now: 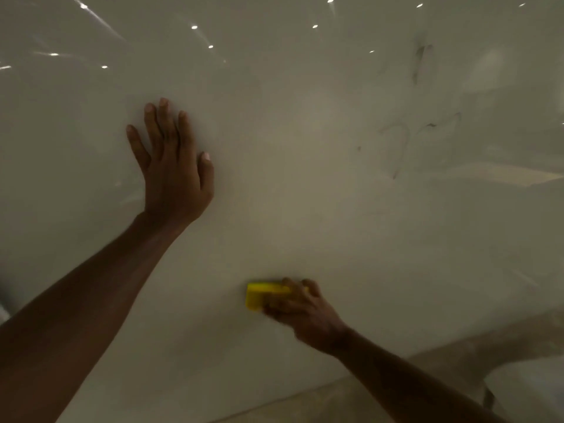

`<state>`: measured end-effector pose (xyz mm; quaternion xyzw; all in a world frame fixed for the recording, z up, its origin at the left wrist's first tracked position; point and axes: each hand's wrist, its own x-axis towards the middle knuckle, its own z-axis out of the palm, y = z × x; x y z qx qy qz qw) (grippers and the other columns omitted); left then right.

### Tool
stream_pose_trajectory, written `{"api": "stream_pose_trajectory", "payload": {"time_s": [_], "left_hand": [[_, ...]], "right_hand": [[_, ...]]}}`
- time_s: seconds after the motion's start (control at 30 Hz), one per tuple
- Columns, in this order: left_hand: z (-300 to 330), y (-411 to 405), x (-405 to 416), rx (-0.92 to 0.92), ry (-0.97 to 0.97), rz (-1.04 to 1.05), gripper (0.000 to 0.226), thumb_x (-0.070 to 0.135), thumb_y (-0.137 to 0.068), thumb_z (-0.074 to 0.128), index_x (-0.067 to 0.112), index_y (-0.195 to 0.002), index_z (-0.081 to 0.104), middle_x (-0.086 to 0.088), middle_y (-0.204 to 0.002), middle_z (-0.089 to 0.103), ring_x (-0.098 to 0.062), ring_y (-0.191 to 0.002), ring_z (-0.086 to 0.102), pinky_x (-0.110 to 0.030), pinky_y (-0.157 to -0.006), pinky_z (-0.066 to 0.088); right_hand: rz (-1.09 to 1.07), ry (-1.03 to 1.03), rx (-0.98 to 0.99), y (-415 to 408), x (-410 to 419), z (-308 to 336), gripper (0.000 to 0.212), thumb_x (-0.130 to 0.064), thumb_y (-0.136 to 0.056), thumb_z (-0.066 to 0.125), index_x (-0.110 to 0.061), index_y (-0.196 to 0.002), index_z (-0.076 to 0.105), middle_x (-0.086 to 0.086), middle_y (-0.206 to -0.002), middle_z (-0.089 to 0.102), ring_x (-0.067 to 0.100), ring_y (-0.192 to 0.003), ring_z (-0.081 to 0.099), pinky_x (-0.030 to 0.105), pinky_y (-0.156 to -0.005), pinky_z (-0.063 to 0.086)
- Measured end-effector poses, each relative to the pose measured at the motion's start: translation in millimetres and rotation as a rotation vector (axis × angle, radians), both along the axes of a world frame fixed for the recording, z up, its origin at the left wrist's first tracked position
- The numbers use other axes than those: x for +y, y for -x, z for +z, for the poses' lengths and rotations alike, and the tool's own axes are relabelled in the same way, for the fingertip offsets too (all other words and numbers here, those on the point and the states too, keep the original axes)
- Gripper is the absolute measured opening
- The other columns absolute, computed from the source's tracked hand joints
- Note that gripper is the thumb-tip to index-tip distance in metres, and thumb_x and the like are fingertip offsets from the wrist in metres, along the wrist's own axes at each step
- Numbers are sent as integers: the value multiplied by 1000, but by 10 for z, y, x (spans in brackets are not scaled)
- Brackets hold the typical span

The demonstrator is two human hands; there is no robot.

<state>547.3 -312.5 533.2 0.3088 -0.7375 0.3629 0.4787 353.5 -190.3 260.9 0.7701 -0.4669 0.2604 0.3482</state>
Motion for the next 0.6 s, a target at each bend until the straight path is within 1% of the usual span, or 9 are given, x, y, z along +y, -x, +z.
{"api": "stream_pose_trajectory", "payload": {"time_s": [0.07, 0.13, 0.2, 0.27, 0.33, 0.37, 0.43, 0.53, 0.6], "left_hand": [[-17, -102, -29, -2, 3, 11, 62, 28, -107, 39, -5, -159, 28, -36, -166, 20, -55, -155, 16, -70, -124, 9], [-29, -164, -50, -22, 14, 15, 62, 29, -108, 38, -4, -159, 27, -36, -166, 20, -55, -155, 15, -68, -125, 8], [-74, -293, -62, -13, -11, 39, 62, 30, -108, 38, -4, -159, 27, -36, -166, 19, -55, -155, 15, -68, -125, 8], [-152, -456, -94, -18, -28, 64, 63, 30, -108, 38, -4, -160, 27, -37, -166, 18, -55, -156, 15, -69, -125, 9], [-230, -622, -119, -25, -42, 79, 63, 31, -108, 38, -3, -160, 26, -36, -167, 18, -54, -156, 15, -68, -126, 9], [-261, -689, -127, -28, -46, 86, 63, 31, -108, 38, -3, -160, 26, -36, -167, 19, -54, -156, 15, -68, -126, 9], [-313, -822, -133, -51, -47, 92, 63, 31, -108, 39, -2, -160, 27, -35, -167, 19, -53, -156, 15, -67, -126, 10], [-404, -1013, -159, -85, -55, 96, 64, 30, -107, 40, -1, -161, 26, -34, -168, 18, -52, -157, 14, -66, -127, 10], [-460, -1127, -174, -99, -63, 92, 64, 30, -107, 41, 0, -161, 25, -34, -168, 18, -51, -157, 14, -66, -127, 10]], "right_hand": [[-85, 107, -155, 195, -8, 180, 58, -1, -84, 61, -31, -134, 60, -10, -147, 50, 34, -130, 48, 41, -98, 36], [-223, 212, -462, 469, 69, 422, 52, -5, -88, 61, -25, -136, 58, 0, -149, 49, 41, -125, 51, 47, -96, 41], [-297, 332, -715, 603, 49, 578, 49, -8, -90, 60, -22, -137, 56, 9, -149, 48, 45, -123, 48, 46, -94, 40], [-333, 410, -874, 481, -12, 587, 52, -8, -91, 62, -20, -140, 52, 12, -152, 43, 43, -126, 43, 44, -97, 36], [-336, 430, -954, 145, -101, 485, 56, -8, -91, 62, -18, -143, 48, 15, -153, 40, 44, -128, 41, 46, -101, 35], [-330, 413, -948, -62, -141, 400, 58, -9, -91, 61, -19, -145, 44, 16, -153, 39, 45, -129, 40, 47, -102, 35], [-286, 317, -857, -511, -237, 178, 65, -9, -89, 58, -25, -149, 38, 15, -154, 38, 47, -130, 39, 49, -102, 33], [-165, 94, -576, -1206, -341, -244, 74, -7, -83, 52, -35, -149, 35, 0, -160, 29, 43, -131, 36, 46, -96, 33], [-74, -42, -342, -1490, -399, -502, 75, -7, -81, 47, -36, -149, 36, -9, -161, 25, 39, -131, 34, 45, -92, 37]]}}
